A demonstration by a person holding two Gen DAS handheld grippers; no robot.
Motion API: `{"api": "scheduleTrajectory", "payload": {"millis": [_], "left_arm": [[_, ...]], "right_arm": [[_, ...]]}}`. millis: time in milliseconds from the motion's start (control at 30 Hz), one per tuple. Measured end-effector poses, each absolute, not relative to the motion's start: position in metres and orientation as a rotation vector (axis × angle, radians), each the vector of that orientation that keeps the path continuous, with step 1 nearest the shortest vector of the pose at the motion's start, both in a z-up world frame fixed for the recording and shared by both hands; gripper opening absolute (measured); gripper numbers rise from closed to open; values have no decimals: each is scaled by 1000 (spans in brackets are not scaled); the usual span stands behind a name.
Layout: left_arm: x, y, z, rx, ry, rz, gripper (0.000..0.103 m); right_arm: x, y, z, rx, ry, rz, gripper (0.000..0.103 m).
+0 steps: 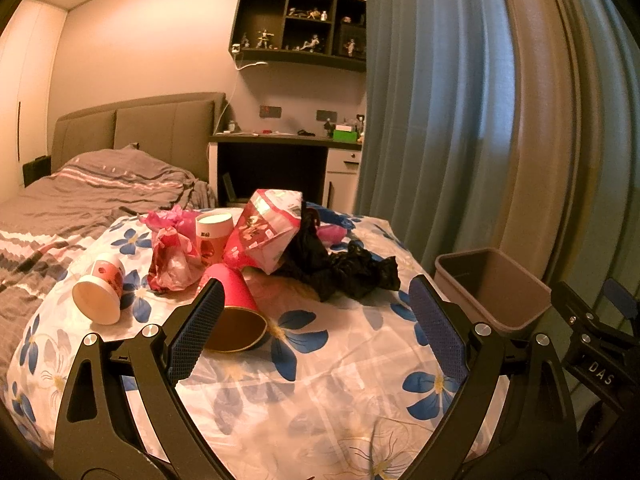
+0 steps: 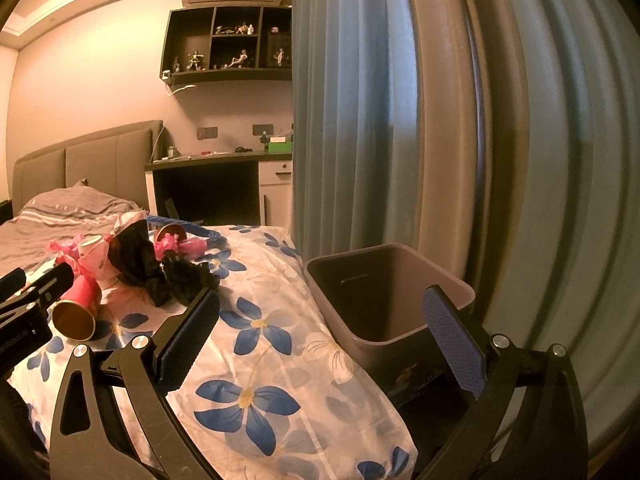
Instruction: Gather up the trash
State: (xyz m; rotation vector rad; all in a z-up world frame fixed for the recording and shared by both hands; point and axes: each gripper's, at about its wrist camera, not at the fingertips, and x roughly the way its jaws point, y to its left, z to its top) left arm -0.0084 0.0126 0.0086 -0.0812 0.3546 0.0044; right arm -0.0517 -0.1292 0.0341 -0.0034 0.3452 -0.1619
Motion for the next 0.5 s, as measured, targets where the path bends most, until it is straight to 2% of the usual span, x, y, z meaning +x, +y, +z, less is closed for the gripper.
{"api": "scheduleTrajectory", "payload": {"millis": [500], "left_arm": [[-9, 13, 9, -84, 353, 5, 92]], "right_arm": [[-52, -131, 35, -4, 341, -162, 98]]}}
